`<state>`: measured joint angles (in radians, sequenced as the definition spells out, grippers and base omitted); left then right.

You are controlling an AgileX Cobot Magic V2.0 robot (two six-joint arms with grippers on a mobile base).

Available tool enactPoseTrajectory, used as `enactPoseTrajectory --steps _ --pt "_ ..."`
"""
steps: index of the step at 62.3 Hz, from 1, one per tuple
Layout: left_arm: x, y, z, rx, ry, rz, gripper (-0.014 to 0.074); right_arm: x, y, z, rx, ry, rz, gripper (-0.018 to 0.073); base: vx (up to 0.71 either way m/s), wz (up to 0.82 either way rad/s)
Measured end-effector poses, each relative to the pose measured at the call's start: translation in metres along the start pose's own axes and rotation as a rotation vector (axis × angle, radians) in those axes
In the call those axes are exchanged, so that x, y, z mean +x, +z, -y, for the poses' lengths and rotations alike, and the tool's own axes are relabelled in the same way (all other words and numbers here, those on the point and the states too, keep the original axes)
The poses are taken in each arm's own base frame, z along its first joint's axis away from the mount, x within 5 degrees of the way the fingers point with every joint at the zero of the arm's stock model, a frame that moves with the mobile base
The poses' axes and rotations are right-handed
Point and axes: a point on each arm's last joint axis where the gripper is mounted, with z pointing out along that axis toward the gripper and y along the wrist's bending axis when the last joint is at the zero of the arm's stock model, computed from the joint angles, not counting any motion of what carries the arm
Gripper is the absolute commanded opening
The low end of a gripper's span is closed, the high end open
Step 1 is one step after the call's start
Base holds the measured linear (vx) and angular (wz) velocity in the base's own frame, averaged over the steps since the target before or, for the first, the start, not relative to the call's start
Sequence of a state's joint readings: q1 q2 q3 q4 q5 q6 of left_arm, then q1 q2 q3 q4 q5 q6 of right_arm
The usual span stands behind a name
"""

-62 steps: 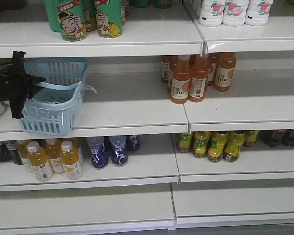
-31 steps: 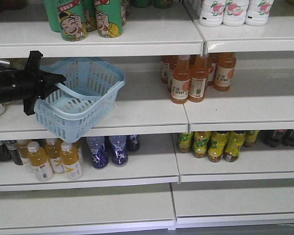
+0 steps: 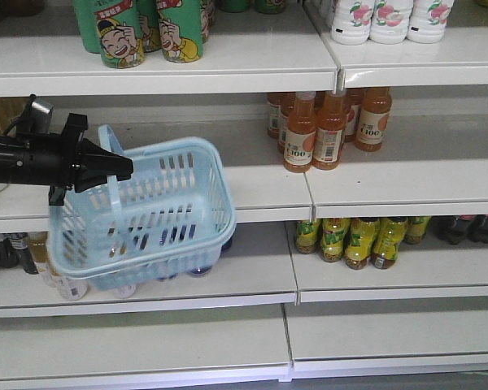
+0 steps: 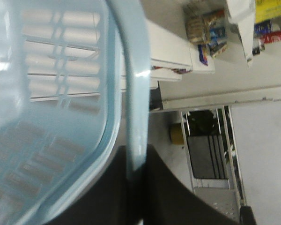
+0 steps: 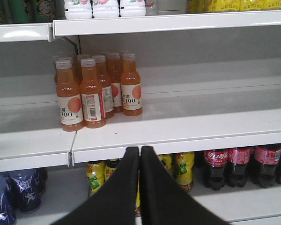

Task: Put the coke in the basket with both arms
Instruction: 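Lift the basket off the shelf with the left gripper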

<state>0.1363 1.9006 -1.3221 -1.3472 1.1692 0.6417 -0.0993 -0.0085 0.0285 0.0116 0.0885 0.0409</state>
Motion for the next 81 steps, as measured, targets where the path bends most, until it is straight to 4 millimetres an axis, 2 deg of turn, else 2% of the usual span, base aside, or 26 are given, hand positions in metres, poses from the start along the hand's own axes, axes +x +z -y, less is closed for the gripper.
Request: enactPoseTrajectory --steps 13,29,56,81 --pt "0.019 0.001 0.016 -0.116 0.149 -0.135 -0.0006 0.000 0.000 0.000 0.000 0.000 0.000 -0.0010 0.00 0.00" --pt "0.043 0.021 0.042 -0.168 0.290 -0.261 -0.0006 0.000 0.000 0.000 0.000 0.000 0.000 -0.0010 0.00 0.00" --pt "0.079 0.062 0.071 -0.127 0.315 -0.400 -0.0006 0.000 0.000 0.000 0.000 0.000 0.000 -0.0010 0.00 0.00" --pt "0.090 0.077 0.080 -0.124 0.291 -0.415 -0.0006 0.000 0.000 0.000 0.000 0.000 0.000 -0.0010 0.00 0.00"
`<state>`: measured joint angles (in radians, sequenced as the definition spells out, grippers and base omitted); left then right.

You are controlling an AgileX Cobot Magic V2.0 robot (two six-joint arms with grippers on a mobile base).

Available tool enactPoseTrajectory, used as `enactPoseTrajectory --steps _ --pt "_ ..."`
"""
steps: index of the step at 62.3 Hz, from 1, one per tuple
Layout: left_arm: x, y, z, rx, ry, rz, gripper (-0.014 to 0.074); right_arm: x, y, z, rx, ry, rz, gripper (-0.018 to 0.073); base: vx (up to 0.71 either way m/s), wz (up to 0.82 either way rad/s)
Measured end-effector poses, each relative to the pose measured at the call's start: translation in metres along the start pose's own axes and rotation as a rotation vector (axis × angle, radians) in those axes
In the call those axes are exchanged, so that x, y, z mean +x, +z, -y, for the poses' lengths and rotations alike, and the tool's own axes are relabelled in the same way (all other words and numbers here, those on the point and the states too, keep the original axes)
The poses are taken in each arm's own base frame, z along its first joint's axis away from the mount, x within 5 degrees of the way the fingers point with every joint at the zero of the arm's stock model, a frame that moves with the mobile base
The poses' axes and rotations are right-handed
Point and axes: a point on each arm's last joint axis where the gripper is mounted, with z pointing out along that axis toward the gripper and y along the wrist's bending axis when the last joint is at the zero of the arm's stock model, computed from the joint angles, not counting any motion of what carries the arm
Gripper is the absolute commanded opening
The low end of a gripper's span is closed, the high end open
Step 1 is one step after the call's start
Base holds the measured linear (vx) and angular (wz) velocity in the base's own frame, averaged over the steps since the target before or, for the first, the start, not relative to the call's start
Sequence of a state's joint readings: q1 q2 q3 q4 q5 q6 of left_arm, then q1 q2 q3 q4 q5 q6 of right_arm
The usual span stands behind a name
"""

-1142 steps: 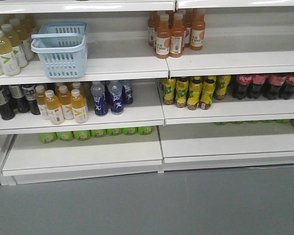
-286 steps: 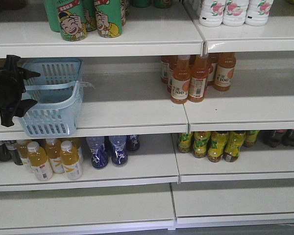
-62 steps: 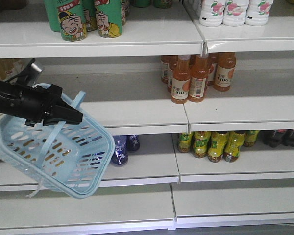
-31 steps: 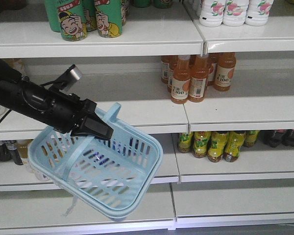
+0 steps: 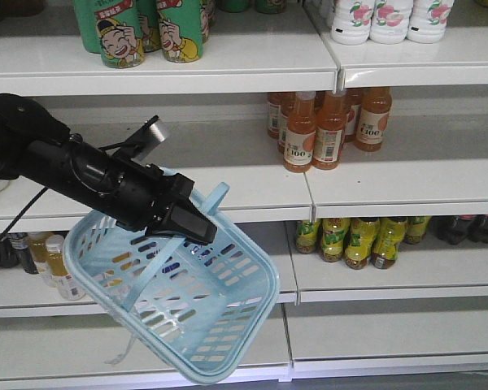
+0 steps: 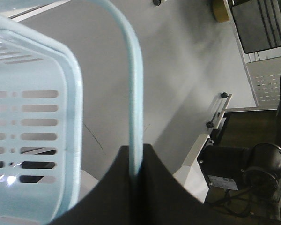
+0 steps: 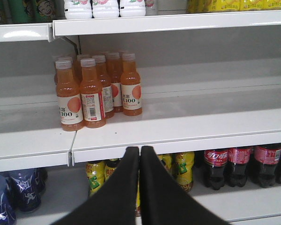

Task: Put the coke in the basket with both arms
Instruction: 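Lift the basket off the shelf with the left gripper, then hold the basket raised in the left gripper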

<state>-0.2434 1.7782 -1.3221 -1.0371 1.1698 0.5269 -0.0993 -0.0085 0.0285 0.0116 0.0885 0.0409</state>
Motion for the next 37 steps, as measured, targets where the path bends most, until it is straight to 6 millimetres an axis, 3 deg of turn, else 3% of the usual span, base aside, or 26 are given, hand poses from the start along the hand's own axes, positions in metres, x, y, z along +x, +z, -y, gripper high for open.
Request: enactPoseTrajectory --steps 37 --pt "0.0023 0.0060 0.0056 0.010 0.006 -0.021 -0.0006 0.0000 0.0000 0.0000 0.000 0.000 0.000 -0.0010 0.00 0.00"
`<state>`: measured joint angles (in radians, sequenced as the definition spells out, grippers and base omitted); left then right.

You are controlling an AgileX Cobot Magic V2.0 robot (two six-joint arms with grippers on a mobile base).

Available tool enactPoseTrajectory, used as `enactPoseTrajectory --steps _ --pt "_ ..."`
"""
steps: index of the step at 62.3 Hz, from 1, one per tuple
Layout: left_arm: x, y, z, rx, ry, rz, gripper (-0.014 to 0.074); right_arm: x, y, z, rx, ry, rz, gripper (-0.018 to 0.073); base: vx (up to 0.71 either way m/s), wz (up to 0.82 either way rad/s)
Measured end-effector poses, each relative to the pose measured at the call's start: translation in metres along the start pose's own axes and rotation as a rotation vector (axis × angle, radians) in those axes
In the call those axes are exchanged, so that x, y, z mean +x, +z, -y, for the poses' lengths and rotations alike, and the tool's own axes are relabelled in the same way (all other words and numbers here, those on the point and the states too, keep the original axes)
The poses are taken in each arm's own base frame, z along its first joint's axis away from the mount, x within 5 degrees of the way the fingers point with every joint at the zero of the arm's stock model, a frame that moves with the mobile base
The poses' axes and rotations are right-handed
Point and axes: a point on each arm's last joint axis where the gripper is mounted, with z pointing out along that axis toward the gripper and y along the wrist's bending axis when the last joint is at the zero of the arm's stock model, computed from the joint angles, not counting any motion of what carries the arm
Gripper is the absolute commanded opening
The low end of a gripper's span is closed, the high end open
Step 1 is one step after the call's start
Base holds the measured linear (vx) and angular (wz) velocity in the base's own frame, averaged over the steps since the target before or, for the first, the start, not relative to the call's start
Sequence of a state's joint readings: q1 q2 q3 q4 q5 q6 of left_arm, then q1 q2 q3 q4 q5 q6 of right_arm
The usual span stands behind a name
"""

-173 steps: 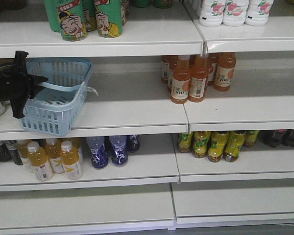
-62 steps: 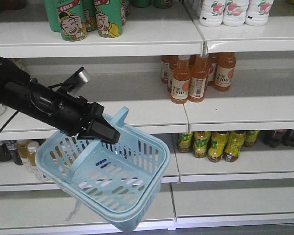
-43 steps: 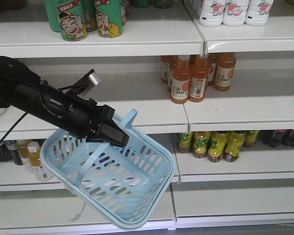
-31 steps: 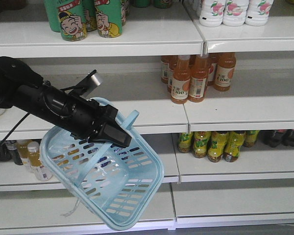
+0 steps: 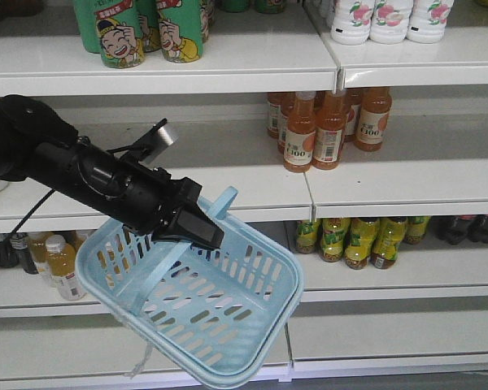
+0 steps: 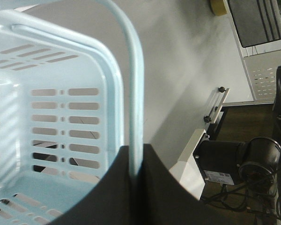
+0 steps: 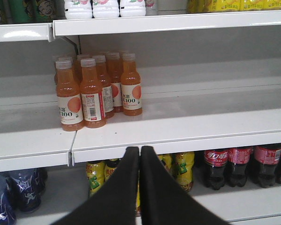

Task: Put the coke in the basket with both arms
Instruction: 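Hold the basket raised in the left gripper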

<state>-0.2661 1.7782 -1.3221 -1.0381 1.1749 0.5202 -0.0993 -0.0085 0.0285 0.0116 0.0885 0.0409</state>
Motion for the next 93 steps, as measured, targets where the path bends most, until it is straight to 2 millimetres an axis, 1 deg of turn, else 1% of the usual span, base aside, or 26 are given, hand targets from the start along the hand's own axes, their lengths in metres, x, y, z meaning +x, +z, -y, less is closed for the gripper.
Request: enactPoseTrajectory --steps 93 --pt "0.0008 0.0005 0.0008 0.004 0.001 -0.008 -0.0006 0.0000 0.0000 0.0000 0.000 0.000 0.000 -0.0010 0.00 -0.01"
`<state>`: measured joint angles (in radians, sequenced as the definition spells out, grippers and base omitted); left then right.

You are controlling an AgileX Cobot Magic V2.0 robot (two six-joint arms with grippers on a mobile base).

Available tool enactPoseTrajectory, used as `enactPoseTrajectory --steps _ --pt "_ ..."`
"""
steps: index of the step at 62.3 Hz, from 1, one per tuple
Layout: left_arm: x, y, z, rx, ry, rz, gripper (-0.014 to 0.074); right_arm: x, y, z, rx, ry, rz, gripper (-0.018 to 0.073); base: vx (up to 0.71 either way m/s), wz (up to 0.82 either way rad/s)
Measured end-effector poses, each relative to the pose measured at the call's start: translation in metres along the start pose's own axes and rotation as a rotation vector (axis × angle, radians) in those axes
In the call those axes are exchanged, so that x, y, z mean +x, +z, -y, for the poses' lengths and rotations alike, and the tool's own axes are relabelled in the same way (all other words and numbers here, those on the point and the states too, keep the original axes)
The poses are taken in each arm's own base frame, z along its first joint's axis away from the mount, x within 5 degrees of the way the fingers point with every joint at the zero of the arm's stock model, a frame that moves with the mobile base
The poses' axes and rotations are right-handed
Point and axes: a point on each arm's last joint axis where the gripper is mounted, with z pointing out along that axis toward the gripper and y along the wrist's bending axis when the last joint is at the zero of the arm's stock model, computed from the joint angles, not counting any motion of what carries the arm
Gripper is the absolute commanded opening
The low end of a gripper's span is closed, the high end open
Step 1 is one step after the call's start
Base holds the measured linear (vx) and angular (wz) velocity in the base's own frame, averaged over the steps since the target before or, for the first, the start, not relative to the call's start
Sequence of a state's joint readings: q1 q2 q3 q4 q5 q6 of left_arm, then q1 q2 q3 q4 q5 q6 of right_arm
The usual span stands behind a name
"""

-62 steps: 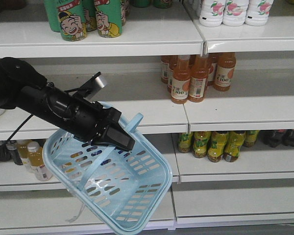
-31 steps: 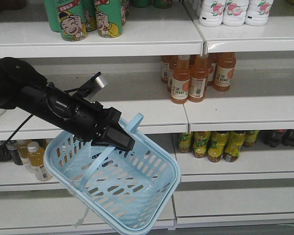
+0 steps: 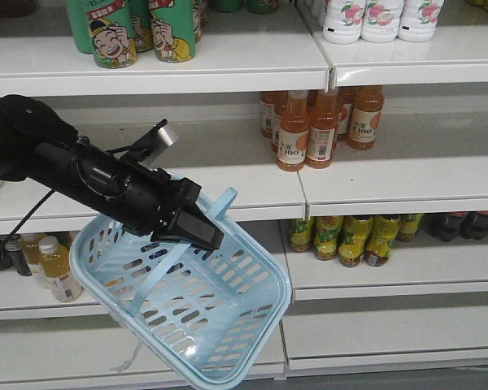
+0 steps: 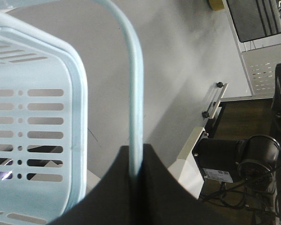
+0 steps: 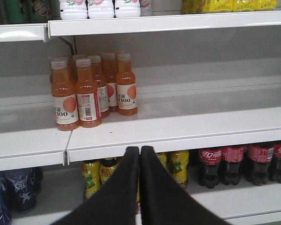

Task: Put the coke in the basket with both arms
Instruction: 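Hold the basket raised in the left gripper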

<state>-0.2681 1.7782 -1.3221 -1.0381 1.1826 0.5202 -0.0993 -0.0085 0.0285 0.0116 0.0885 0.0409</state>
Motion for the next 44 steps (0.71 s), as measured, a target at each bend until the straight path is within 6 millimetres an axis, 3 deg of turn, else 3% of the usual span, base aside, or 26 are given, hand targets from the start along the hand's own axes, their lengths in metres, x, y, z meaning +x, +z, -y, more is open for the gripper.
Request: enactPoseTrajectory --steps 44 --pt "0.0000 0.0000 0.0000 0.000 0.000 0.000 -0.0006 0.0000 0.0000 0.0000 0.000 0.000 0.000 -0.0010 0.02 -0.27"
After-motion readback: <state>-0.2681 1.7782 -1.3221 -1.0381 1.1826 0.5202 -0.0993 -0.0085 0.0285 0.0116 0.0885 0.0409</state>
